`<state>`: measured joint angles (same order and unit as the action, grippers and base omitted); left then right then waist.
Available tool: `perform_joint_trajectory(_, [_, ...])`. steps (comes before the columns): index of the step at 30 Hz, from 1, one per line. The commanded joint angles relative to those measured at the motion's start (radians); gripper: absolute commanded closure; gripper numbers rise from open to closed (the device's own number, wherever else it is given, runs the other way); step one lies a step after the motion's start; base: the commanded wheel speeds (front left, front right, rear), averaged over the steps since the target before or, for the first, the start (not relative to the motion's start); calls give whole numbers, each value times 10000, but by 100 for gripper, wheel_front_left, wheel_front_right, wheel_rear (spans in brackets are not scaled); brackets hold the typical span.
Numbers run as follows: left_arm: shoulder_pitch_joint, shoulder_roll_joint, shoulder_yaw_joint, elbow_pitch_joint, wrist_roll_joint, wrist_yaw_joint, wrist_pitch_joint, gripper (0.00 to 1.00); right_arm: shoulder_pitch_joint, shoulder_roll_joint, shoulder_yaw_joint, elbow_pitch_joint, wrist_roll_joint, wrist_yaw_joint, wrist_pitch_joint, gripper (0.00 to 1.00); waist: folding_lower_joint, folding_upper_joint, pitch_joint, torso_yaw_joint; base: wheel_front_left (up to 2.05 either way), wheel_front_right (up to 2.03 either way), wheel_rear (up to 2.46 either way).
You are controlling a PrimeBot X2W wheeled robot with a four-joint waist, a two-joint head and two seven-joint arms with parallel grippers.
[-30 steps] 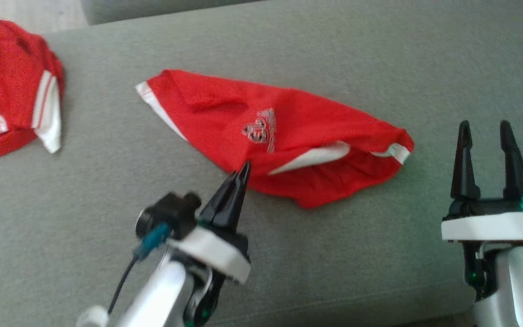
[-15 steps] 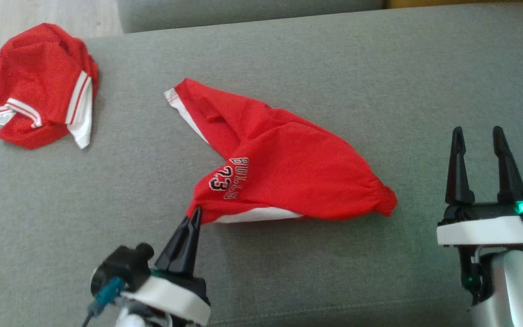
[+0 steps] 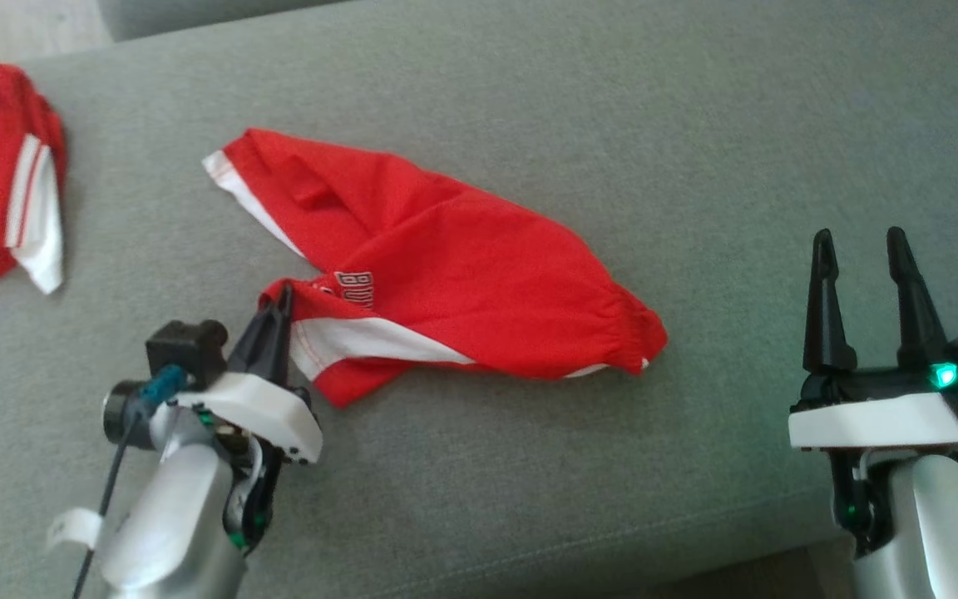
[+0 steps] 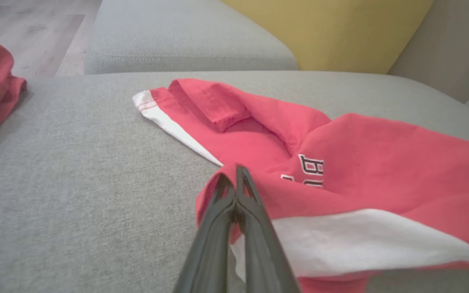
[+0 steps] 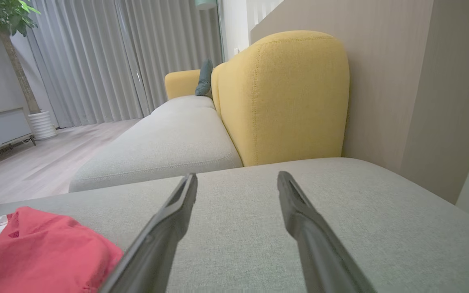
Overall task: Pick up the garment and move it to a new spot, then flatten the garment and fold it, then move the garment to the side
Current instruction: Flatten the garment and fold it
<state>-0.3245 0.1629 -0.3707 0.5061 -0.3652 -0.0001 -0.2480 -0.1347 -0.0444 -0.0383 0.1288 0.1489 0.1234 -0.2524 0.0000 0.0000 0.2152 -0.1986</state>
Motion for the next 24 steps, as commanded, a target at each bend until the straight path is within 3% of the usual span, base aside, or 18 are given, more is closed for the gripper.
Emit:
perform_joint_trajectory(1, [-525, 248, 489, 114, -23, -17, -91, 100, -370, -58, 191, -370, 54, 73, -93, 0, 0, 0, 168, -160, 0, 0, 0])
perform_joint_trajectory(9, [-742, 183, 786, 666, 29, -78, -132, 100, -290, -58, 117, -302, -85, 73, -93, 0, 0, 0, 157, 55, 0, 0, 0])
perform_joint_trajectory(11, [-680, 112, 853, 630, 94, -123, -133, 62, -296, -58, 134, -281, -94, 73, -93, 0, 0, 0, 116, 143, 0, 0, 0])
perform_joint_trajectory(12, [-633, 58, 887, 583, 128, -143, -134, 10, -299, -58, 158, -281, -91, 73, -93, 0, 0, 0, 90, 192, 0, 0, 0])
perform_joint_trajectory(13, [-575, -8, 925, 507, 158, -164, -134, 0, -293, -58, 190, -277, -102, 73, -93, 0, 0, 0, 65, 240, 0, 0, 0])
perform_joint_trajectory(24, [768, -592, 1522, -1141, 439, -442, -136, 0, -35, -58, 224, -187, -288, 73, -93, 0, 0, 0, -438, 608, 0, 0, 0])
